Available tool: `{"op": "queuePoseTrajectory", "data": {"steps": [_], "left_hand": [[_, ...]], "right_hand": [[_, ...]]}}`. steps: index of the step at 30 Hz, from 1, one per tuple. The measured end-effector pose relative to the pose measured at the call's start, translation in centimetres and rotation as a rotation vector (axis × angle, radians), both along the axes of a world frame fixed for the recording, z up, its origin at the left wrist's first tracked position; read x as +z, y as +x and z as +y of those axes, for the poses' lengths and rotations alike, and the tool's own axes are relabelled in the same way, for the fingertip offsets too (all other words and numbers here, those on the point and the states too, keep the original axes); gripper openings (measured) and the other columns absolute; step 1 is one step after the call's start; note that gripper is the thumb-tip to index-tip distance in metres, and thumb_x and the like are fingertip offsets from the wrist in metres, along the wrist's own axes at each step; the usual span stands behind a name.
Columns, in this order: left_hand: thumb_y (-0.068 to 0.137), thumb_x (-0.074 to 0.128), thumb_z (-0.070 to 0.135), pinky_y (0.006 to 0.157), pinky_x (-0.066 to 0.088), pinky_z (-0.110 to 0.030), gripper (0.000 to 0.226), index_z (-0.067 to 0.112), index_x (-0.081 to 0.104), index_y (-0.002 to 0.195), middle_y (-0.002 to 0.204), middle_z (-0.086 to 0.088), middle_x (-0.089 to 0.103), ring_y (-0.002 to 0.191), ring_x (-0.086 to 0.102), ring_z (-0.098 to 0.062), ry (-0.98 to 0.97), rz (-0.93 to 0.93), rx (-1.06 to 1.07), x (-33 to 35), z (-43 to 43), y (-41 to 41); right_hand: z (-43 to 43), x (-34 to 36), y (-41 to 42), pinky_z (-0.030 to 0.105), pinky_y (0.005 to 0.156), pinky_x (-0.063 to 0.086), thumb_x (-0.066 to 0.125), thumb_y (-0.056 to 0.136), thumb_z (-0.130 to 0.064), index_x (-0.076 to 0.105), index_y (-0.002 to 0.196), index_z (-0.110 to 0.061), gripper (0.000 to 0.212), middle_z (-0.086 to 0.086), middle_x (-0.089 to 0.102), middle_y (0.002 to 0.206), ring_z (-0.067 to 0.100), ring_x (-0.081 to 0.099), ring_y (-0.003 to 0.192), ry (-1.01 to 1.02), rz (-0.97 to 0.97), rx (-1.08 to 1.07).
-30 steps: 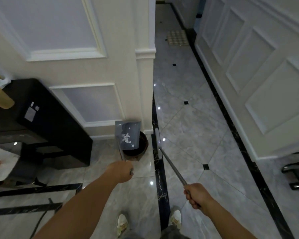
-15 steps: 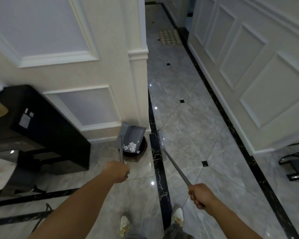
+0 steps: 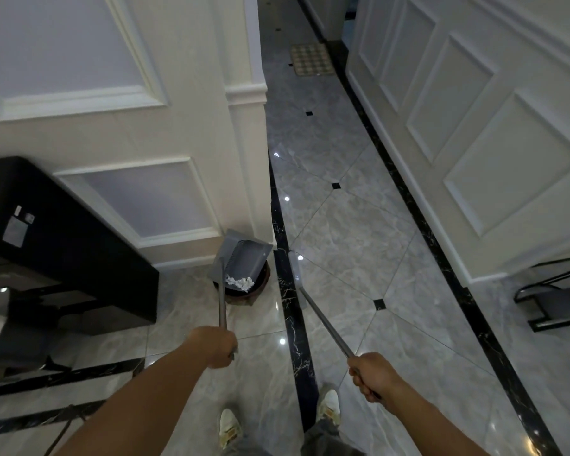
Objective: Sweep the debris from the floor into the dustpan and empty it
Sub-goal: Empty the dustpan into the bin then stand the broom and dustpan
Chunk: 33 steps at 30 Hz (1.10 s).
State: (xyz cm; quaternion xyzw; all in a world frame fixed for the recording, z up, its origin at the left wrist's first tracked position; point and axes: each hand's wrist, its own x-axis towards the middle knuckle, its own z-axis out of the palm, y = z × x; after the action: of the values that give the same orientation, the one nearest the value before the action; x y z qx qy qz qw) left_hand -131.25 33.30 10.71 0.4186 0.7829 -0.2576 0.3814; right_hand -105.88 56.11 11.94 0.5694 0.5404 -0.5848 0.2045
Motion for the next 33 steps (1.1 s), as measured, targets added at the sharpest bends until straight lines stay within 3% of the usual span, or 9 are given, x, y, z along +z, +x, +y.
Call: {"op": "queuePoseTrajectory", "data": {"steps": [8, 17, 24, 33], "left_hand": [[0.098, 0.051, 0.037, 0.094, 0.055, -0.042, 0.034, 0.022, 0.066, 0.124, 0.128, -0.007, 0.067, 0.113, 0.066, -0.029, 0.077, 0.088, -0.011, 1.5, 0.6, -1.6], [0.099, 0.05, 0.036, 0.091, 0.054, -0.041, 0.036, 0.019, 0.065, 0.128, 0.129, -0.01, 0.067, 0.112, 0.066, -0.031, 0.077, 0.159, -0.042, 3.1, 0.1, -1.5], [0.097, 0.052, 0.034, 0.103, 0.05, -0.036, 0.036, 0.02, 0.064, 0.128, 0.135, -0.002, 0.063, 0.121, 0.061, -0.024, 0.038, -0.083, 0.075, -0.2, 0.5, -0.4], [0.097, 0.052, 0.037, 0.095, 0.055, -0.043, 0.035, 0.022, 0.067, 0.124, 0.128, -0.007, 0.068, 0.114, 0.066, -0.031, 0.011, 0.134, -0.048, 0.7, 1.9, -1.0]], "right_hand": [[0.0, 0.1, -0.2, 0.02, 0.039, 0.026, 0.051, 0.098, -0.015, 0.055, 0.07, -0.009, 0.029, 0.003, 0.049, 0.05, 0.011, 0.036, 0.037, -0.01, -0.017, 0.003], [0.1, -0.4, -1.2, 0.019, 0.037, 0.028, 0.053, 0.098, -0.015, 0.056, 0.068, -0.008, 0.031, 0.004, 0.05, 0.051, 0.011, 0.038, 0.036, 0.01, -0.019, 0.03], [0.9, -0.6, 0.0, 0.019, 0.038, 0.027, 0.052, 0.098, -0.014, 0.054, 0.073, -0.009, 0.025, 0.004, 0.049, 0.052, 0.01, 0.036, 0.035, 0.034, -0.02, 0.066], [0.3, -1.7, 0.7, 0.019, 0.04, 0.028, 0.051, 0.096, -0.011, 0.054, 0.08, -0.007, 0.017, 0.006, 0.048, 0.053, 0.012, 0.037, 0.033, 0.023, -0.035, 0.055]]}}
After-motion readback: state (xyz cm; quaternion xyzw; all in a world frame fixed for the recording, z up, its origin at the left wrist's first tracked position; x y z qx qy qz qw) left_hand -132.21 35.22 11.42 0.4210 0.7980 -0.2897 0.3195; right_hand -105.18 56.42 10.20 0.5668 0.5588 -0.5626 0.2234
